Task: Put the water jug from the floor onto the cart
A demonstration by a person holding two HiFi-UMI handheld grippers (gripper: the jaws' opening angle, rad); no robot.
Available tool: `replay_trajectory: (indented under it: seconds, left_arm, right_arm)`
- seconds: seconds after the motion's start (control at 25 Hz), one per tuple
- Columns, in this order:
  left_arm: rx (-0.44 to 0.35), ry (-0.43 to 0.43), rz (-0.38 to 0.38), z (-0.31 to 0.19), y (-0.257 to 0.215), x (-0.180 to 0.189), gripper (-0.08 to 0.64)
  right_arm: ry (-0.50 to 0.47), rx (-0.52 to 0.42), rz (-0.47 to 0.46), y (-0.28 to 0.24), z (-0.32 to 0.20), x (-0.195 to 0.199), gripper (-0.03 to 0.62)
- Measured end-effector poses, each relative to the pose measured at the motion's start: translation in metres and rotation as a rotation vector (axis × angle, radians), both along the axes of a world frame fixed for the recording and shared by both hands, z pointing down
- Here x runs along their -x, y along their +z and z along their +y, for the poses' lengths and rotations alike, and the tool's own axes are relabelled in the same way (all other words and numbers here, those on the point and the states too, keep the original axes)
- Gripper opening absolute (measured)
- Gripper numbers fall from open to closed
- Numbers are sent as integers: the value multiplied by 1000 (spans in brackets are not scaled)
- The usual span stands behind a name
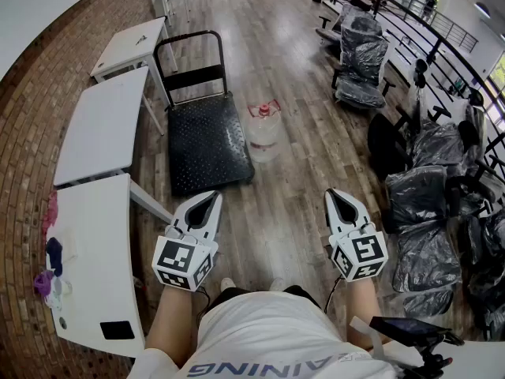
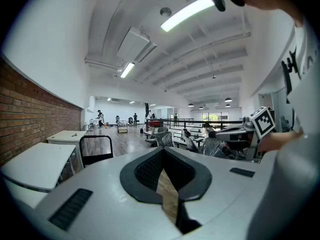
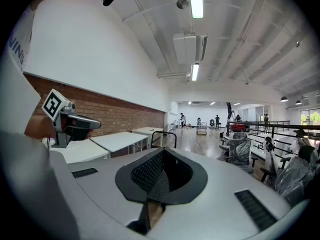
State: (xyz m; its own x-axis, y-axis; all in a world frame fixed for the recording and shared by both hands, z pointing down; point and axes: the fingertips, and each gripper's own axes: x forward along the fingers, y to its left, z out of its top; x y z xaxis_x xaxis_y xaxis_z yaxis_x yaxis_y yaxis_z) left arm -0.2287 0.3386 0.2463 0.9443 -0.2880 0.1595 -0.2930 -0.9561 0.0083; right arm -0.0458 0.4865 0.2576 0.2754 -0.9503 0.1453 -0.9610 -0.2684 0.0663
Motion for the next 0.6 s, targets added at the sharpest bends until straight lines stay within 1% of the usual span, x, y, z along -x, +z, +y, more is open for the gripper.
replay_trajectory:
  seconds: [0.2, 0.32, 0.48, 0.6]
  left_arm:
    - [1, -7, -14, 30, 10, -27, 0]
    - [-16, -8, -39, 43, 14, -36, 0]
    - [-5, -32, -57, 45, 18, -41, 1]
    - [-11, -33, -54, 43, 18, -53, 2]
  right_arm:
    - [-30, -6, -2, 9, 21, -29, 5]
    - [-41, -8, -25, 20, 26, -41, 5]
    - [-77, 1, -37, 31, 24, -42, 5]
    - [-79, 6, -34, 34, 22, -53, 5]
